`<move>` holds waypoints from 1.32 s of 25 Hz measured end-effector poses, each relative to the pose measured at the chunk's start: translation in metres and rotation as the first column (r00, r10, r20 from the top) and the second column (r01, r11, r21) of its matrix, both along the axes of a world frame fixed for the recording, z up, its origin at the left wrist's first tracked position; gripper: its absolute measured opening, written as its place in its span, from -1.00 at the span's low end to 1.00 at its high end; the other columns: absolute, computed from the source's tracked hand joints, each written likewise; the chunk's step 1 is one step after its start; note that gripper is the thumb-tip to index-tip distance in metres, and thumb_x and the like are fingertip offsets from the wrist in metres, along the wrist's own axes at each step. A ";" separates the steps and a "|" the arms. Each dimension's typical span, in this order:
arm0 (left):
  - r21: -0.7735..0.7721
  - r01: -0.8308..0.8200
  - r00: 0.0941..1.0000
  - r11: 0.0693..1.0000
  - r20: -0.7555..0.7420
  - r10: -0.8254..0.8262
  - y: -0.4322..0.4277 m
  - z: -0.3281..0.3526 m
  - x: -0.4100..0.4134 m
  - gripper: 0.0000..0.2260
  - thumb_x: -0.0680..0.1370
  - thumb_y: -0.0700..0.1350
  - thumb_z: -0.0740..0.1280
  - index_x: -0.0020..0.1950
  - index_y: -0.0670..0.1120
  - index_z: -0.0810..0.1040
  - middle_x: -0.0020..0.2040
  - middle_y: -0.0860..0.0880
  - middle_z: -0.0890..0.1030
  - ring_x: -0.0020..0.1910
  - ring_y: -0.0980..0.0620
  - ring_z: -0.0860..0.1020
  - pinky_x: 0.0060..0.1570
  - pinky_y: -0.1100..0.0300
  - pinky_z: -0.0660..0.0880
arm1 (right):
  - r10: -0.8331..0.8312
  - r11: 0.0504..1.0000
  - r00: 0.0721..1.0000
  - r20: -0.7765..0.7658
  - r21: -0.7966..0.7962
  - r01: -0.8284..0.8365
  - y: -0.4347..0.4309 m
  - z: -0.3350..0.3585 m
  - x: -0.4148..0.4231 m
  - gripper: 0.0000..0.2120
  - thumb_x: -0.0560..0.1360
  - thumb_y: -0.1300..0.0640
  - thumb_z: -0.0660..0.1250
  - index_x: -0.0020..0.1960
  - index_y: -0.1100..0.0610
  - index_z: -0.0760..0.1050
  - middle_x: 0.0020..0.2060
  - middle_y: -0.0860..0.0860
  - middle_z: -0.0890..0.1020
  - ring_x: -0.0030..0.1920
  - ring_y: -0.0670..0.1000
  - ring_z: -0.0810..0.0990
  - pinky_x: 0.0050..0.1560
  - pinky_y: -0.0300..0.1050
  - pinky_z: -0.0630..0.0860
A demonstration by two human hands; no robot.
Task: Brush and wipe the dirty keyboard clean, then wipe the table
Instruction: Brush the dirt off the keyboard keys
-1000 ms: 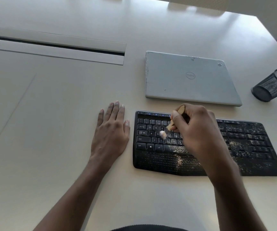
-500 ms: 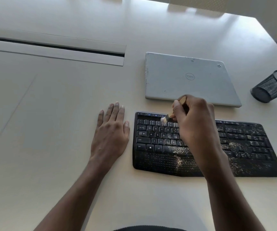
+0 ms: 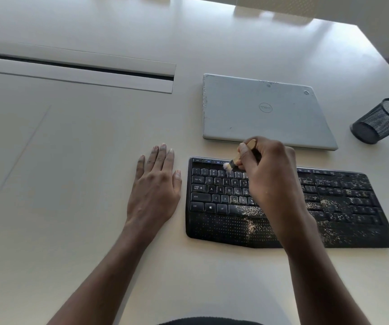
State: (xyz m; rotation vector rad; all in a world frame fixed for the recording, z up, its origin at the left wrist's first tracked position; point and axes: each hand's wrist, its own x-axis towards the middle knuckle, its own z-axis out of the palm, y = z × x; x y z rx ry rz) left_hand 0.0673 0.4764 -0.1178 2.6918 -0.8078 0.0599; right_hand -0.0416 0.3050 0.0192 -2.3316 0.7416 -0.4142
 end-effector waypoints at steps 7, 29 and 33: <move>-0.013 0.001 1.000 1.000 0.003 -0.001 0.000 0.002 -0.001 -0.43 0.68 0.06 0.00 0.67 -0.12 0.23 0.68 -0.11 0.21 0.69 -0.02 0.10 0.67 -0.06 -0.01 | 0.022 0.999 0.997 0.072 0.042 -0.025 0.004 0.002 0.003 -0.71 0.69 0.09 0.28 -0.15 0.17 0.60 -0.30 0.00 0.69 -0.29 -0.08 0.69 -0.19 -0.01 0.65; -0.009 0.005 1.000 1.000 -0.008 -0.005 0.000 0.002 -0.001 -0.42 0.68 0.07 -0.01 0.68 -0.12 0.22 0.69 -0.11 0.20 0.69 -0.02 0.09 0.67 -0.06 -0.02 | 0.059 0.998 0.996 0.060 0.020 -0.061 0.010 -0.002 -0.026 -0.75 0.67 0.07 0.31 -0.14 0.11 0.61 -0.35 -0.05 0.65 -0.42 -0.13 0.47 -0.43 -0.31 0.35; -0.014 0.003 1.000 1.000 -0.002 -0.003 0.000 0.001 -0.001 -0.42 0.68 0.06 -0.01 0.67 -0.12 0.23 0.68 -0.11 0.21 0.69 -0.02 0.11 0.67 -0.06 -0.01 | 0.079 0.996 0.996 -0.051 0.031 -0.078 0.010 -0.004 -0.032 -0.70 0.68 0.06 0.29 -0.18 0.16 0.58 -0.35 0.07 0.67 -0.46 -0.04 0.51 -0.43 -0.12 0.44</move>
